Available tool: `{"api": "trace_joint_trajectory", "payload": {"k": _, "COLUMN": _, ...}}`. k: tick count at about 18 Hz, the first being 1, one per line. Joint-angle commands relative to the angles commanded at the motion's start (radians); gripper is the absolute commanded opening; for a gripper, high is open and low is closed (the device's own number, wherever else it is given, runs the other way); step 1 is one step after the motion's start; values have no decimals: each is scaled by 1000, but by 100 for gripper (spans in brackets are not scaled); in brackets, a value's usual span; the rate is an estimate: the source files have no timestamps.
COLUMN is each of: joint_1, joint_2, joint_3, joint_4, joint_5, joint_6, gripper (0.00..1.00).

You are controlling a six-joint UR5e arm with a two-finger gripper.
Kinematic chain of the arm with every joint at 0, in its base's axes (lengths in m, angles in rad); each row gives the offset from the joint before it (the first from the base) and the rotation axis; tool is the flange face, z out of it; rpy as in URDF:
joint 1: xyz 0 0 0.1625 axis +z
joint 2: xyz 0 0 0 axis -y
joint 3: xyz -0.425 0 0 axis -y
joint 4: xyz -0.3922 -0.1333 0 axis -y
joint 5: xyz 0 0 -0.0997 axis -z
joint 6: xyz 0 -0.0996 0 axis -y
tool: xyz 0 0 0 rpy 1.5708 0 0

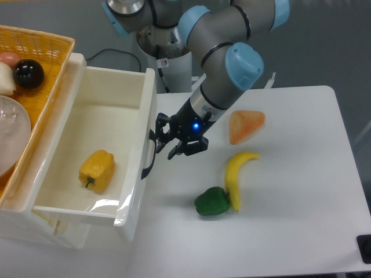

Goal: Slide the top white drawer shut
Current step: 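Push the drawer front toward the cabinet with the gripper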

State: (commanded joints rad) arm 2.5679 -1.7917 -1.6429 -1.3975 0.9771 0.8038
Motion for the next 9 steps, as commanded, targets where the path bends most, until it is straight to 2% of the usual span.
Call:
{"api": "trace_joint_trajectory", "payload": {"k": 4, "joint_1": 2, "joint_2": -14, "joint_3": 0, "joint_4": 3, "joint_5": 3, "joint_6": 2, "gripper": 18}}
{"api": "trace_joint_trajectory", "payload": {"k": 9, "joint_1": -2, "joint_2": -20, "joint_3": -6, "joint_4": 3, "joint_5": 3, "joint_6": 2, "gripper": 13}}
